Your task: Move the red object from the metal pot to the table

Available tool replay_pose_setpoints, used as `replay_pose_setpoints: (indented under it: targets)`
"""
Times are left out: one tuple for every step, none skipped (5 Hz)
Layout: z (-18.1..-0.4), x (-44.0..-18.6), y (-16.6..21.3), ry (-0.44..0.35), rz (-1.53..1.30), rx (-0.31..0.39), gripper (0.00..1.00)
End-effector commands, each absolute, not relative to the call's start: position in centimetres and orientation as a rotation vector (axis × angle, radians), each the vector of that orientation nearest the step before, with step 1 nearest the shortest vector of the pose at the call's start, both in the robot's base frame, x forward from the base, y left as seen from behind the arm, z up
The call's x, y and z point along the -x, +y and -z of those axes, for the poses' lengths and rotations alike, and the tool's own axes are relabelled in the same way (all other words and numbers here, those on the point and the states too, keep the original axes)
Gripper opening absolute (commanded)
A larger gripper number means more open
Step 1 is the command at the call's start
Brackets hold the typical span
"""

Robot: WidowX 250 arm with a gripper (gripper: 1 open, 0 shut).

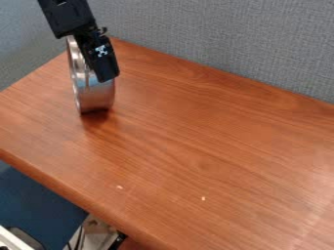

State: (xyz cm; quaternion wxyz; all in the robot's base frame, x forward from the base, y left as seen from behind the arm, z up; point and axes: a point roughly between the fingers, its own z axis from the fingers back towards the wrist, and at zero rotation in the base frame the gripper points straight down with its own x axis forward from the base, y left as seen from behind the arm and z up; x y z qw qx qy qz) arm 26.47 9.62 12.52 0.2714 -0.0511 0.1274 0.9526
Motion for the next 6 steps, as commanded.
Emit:
replay_pose_setpoints:
  targets:
    - [-12.8,-26.8,9.8,0.217,-2.535,0.15,1.0]
    - [-11.2,-27.0,10.3,0.149,-2.524,0.099,1.0]
    - [-11.3,-25.6,12.1,0.154,-2.518,0.076,1.0]
    - [-11.2,-24.1,14.3,0.16,-2.538,0.084,1.0]
    - [-10.0,-24.8,14.7,0.151,-2.582,0.079,1.0]
    - [-8.5,-25.8,14.5,0.135,-2.603,0.08,1.0]
